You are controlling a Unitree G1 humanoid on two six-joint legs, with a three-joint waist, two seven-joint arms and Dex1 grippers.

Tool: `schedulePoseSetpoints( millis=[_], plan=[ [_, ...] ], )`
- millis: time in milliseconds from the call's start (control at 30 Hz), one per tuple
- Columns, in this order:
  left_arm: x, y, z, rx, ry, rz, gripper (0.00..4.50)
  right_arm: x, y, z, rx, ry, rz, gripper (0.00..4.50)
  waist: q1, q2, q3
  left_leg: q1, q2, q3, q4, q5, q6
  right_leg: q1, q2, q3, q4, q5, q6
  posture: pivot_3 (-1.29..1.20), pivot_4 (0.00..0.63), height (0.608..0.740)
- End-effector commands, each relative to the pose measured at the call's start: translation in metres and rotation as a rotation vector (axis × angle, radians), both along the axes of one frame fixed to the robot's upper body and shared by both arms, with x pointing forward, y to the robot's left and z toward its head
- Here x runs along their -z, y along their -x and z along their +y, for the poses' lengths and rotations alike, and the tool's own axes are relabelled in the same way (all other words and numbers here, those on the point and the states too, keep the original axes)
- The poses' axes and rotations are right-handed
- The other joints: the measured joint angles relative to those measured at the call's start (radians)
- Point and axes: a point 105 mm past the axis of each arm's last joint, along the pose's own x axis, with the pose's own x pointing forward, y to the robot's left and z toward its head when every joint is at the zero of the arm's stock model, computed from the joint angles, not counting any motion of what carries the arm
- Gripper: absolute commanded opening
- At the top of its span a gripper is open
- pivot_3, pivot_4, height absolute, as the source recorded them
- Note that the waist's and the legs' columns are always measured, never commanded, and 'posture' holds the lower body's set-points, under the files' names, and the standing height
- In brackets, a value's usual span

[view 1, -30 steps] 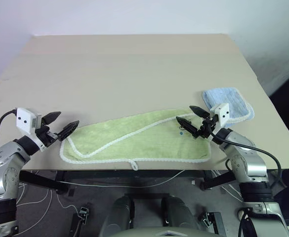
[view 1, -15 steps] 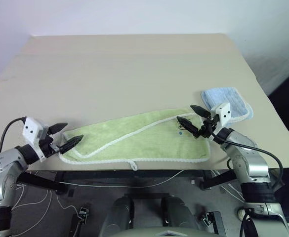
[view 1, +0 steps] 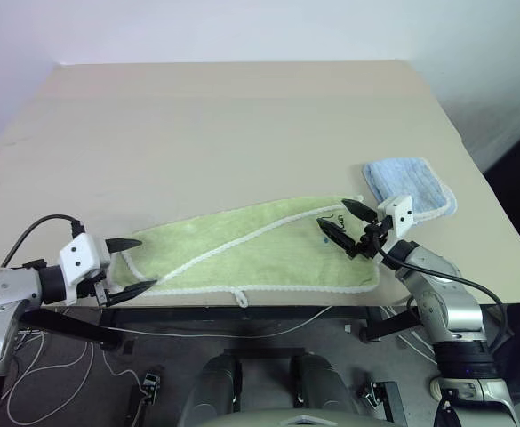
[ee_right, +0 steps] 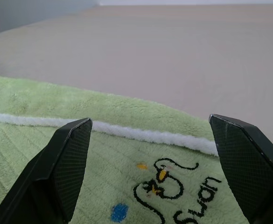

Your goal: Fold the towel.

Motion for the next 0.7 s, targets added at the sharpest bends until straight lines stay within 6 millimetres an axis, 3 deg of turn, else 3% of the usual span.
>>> schedulePoseSetpoints(
  millis=[33,233,700],
  plan=[
    [0.002,-0.004,-0.003,0.043,-0.089,-0.053,4.45,-0.012,0.003,0.004,-0.011,-0.009,-0.045,4.22,0.001,0.000,0.000,0.000,0.000,0.000,0.000,0.000,0.000,0.000,0.000,0.000,0.000,0.000,0.000,0.00,0.150,0.740],
    [0.008,-0.016,-0.005,0.046,-0.164,-0.113,4.45,-0.014,0.003,0.003,-0.004,-0.008,-0.046,4.22,0.001,0.000,0.000,0.000,0.000,0.000,0.000,0.000,0.000,0.000,0.000,0.000,0.000,0.000,0.000,0.00,0.150,0.740],
    [-0.005,-0.031,0.011,0.005,-0.233,-0.240,4.45,-0.017,0.002,0.003,0.001,-0.011,-0.056,4.22,0.000,0.000,0.000,0.000,0.000,0.000,0.001,0.000,0.000,0.000,0.002,-0.001,0.001,0.000,0.000,0.00,0.150,0.740]
  ],
)
